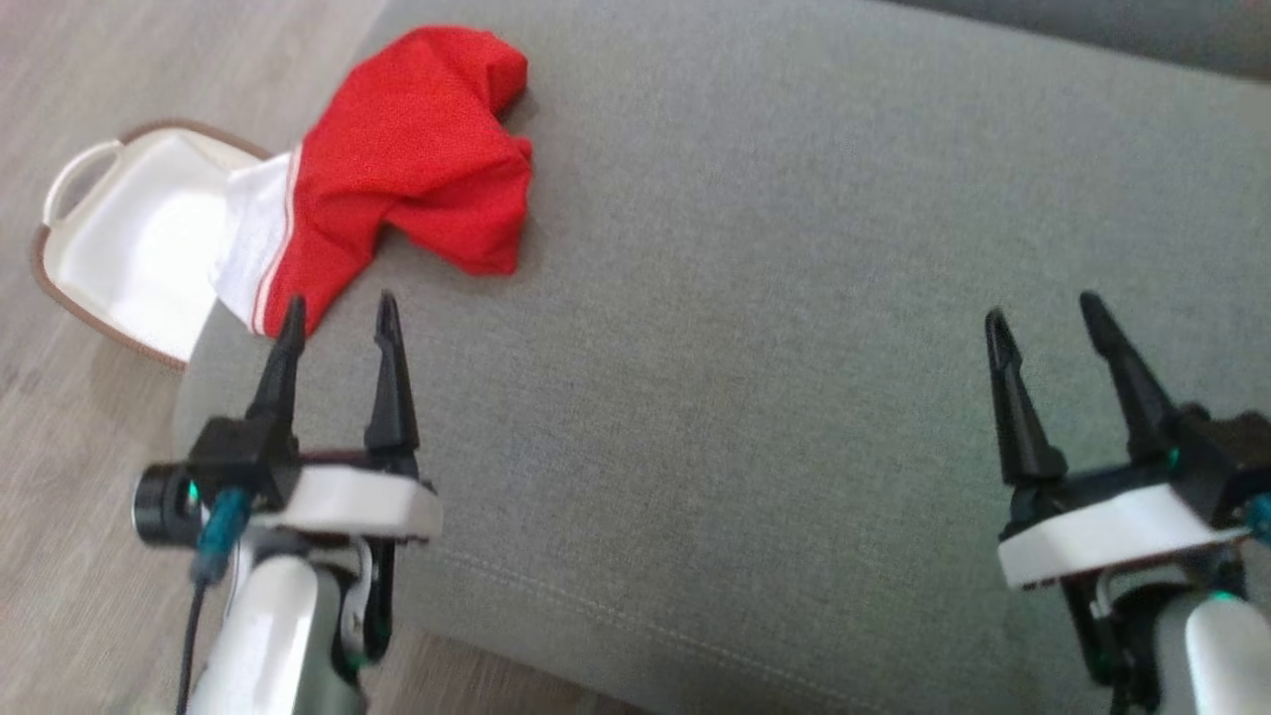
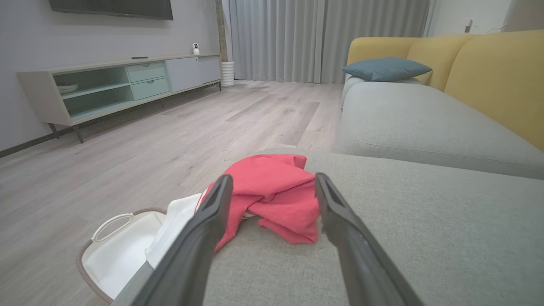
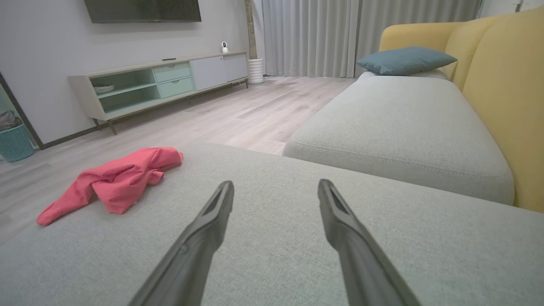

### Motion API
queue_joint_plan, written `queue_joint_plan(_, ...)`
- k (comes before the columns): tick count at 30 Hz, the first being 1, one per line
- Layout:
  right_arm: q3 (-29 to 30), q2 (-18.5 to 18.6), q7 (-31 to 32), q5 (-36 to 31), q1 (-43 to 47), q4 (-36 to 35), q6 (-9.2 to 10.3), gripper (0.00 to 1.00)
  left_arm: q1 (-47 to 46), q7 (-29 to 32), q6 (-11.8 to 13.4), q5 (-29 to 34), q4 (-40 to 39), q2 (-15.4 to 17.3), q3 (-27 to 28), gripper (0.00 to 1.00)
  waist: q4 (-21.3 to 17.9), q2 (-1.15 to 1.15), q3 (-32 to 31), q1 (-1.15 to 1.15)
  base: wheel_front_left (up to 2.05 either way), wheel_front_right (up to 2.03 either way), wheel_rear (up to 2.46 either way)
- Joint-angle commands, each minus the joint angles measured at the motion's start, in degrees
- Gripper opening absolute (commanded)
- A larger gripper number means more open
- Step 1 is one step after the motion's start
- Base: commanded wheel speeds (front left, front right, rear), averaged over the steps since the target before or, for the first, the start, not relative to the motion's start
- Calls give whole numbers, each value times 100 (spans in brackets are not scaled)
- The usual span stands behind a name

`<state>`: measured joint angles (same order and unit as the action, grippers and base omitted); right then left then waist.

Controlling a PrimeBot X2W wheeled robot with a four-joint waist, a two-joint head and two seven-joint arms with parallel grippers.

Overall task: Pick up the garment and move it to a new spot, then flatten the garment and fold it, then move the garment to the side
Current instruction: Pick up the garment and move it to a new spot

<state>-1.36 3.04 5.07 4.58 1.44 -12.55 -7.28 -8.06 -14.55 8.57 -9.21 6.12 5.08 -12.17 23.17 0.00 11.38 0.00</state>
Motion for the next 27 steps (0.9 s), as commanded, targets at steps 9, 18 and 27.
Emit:
queue_joint_plan(9, -85, 473, 433, -108, -634, -778, -21, 100, -1709, -44, -265, -338, 997, -121, 523, 100, -284, 0, 1386, 0, 0, 0, 0)
queue_joint_plan(18, -114, 628, 510, -87, -935, -851, -21, 100, -3249, 49, -539, -725, 3885, -19, 807, 100, -537, 0, 1907, 0, 0, 0, 0)
queue_joint_plan(27, -103, 516, 389, -68, -1008, -674, -21, 100, -4047, 383, -806, -939, 5274, 167, 862, 0, -664, 0, 1889, 0, 0, 0, 0)
